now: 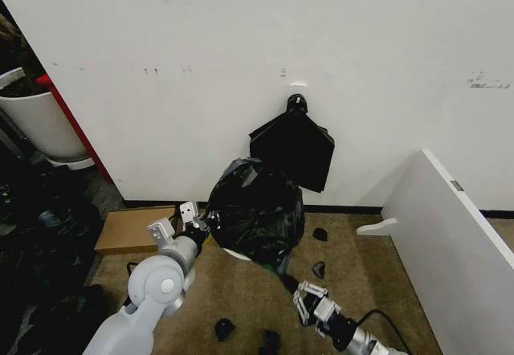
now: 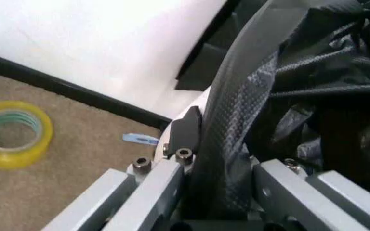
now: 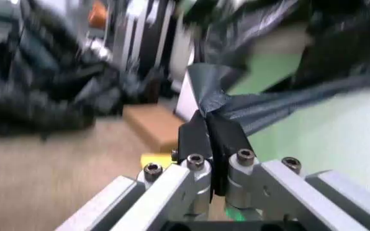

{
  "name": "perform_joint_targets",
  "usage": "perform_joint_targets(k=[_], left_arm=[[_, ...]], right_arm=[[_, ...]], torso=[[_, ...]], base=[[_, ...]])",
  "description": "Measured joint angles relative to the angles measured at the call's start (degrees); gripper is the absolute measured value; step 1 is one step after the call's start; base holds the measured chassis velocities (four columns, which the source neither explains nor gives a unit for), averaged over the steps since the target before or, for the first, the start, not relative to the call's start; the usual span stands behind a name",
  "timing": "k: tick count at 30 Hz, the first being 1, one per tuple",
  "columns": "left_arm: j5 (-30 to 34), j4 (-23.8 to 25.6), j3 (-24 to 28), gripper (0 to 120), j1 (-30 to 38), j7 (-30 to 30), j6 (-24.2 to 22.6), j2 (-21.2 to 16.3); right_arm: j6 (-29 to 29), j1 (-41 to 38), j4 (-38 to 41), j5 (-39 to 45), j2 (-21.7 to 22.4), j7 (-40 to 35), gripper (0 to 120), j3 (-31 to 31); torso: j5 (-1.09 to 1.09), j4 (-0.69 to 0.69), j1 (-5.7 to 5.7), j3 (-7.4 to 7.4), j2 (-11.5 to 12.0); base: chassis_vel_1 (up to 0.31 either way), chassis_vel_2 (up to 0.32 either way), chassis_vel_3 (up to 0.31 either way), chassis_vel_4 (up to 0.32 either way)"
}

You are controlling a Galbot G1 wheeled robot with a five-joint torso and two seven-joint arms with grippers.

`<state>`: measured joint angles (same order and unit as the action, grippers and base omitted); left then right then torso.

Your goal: Place the garbage bag over the trash bin.

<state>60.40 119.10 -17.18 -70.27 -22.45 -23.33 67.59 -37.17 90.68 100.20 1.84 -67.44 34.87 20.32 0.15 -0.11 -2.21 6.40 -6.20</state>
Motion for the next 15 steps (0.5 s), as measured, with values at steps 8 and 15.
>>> perform_joint_targets(k=[8, 15], left_arm=[[2.3, 4.4, -0.1, 0, -2.3, -1.1, -2.3, -0.5], [-0.3, 4.1, 1.1, 0, -3.2, -1.0, -1.8, -1.1]], right_arm=[[0.8, -5.3, -7.3, -15.5, -2.1, -17.7, 0, 2.2], [0.2, -6.3, -9.2, -17.2, -1.6, -28.2, 0, 1.8]], torso=[[0.02, 0.01, 0.0, 0.0, 0.0], [0.01, 0.01, 0.0, 0.0, 0.0]], base=[[0.0, 0.0, 0.0, 0.0], [0.0, 0.0, 0.0, 0.0]])
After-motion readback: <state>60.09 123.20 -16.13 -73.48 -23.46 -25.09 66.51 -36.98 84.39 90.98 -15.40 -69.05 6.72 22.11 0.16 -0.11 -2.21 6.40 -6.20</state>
